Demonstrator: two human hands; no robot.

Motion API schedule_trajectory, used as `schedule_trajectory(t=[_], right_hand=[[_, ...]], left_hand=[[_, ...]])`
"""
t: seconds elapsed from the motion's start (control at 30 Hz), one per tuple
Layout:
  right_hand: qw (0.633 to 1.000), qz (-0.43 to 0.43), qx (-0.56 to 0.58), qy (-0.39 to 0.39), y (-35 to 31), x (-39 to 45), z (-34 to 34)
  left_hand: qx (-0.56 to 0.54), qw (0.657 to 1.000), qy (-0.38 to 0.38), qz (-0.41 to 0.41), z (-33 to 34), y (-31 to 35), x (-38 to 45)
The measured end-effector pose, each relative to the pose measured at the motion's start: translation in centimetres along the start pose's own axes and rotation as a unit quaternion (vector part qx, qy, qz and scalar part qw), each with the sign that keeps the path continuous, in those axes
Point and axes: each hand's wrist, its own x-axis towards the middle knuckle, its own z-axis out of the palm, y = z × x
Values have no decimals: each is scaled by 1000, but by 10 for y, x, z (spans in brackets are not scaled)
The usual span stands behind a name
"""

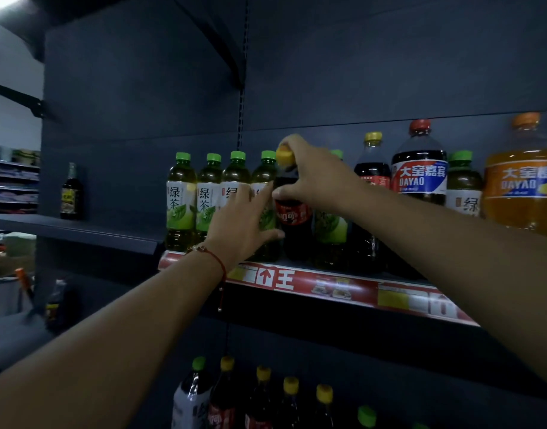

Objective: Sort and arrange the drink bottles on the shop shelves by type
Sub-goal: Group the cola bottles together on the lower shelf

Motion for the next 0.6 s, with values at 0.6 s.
schedule_trajectory(t=[0.6], right_hand=[[959,-12,278,51,-60,-133,-47]], left_hand=[[-631,771,23,-79,-70,90,-133]])
